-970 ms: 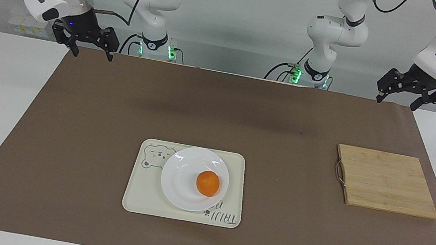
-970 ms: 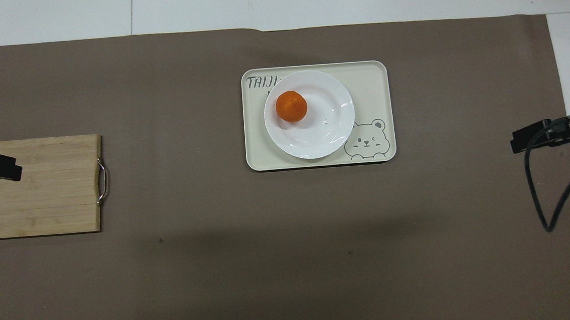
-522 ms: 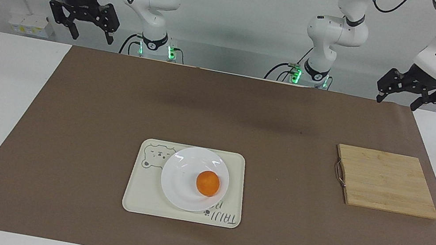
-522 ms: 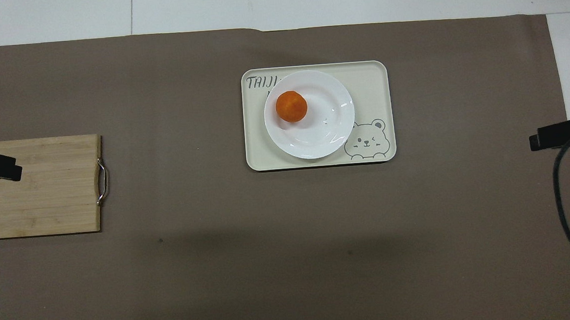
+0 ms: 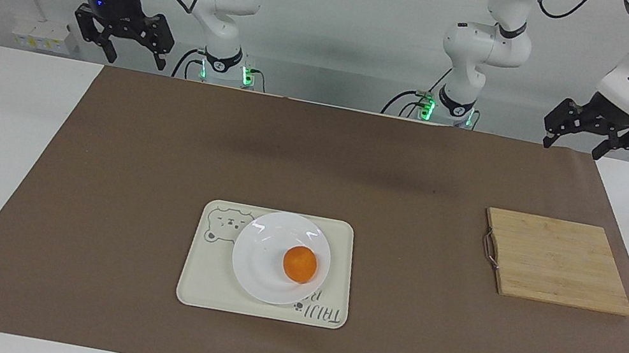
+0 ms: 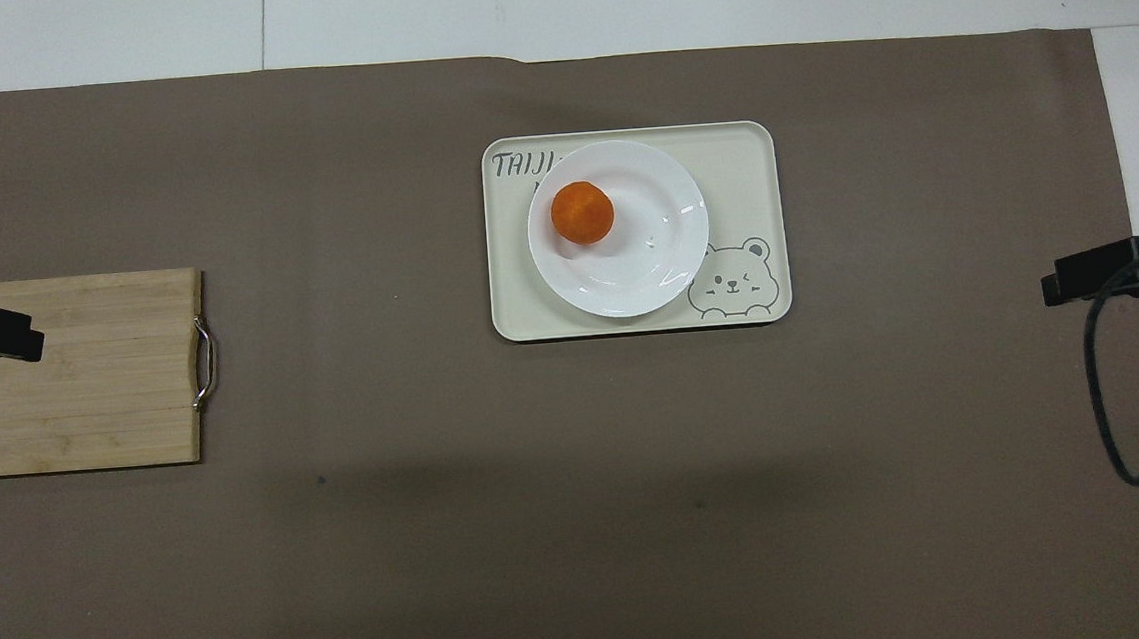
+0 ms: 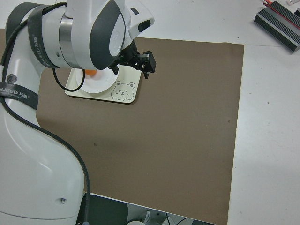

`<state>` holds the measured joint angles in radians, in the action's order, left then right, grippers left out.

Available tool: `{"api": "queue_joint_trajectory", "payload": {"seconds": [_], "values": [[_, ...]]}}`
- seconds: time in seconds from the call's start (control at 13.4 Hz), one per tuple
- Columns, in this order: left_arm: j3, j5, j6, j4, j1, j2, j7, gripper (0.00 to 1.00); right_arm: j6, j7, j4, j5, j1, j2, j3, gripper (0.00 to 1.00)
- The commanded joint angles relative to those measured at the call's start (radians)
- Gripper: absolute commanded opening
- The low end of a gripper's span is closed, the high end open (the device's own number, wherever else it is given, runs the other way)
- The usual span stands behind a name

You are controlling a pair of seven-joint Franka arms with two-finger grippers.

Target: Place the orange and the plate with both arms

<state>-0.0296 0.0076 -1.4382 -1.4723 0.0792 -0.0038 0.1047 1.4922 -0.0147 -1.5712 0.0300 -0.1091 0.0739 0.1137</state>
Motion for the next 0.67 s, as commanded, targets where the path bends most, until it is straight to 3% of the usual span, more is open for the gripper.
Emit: {"api": "queue_joint_trajectory", "payload": {"seconds": [0.0,0.22,0.6], "values": [[0.011,0.015,-0.018,-0.037,-0.012,-0.03,-0.008,1.0,-0.012,0.012,0.008,0.013,0.003,-0.003,-0.008,1.0],[0.011,0.015,-0.016,-0.037,-0.013,-0.03,-0.01,1.0,-0.009,0.05,0.008,-0.065,0.002,-0.003,-0.012,1.0],[0.011,0.015,-0.018,-0.037,-0.012,-0.03,-0.01,1.0,-0.009,0.05,0.008,-0.075,0.006,-0.003,-0.012,1.0]]}}
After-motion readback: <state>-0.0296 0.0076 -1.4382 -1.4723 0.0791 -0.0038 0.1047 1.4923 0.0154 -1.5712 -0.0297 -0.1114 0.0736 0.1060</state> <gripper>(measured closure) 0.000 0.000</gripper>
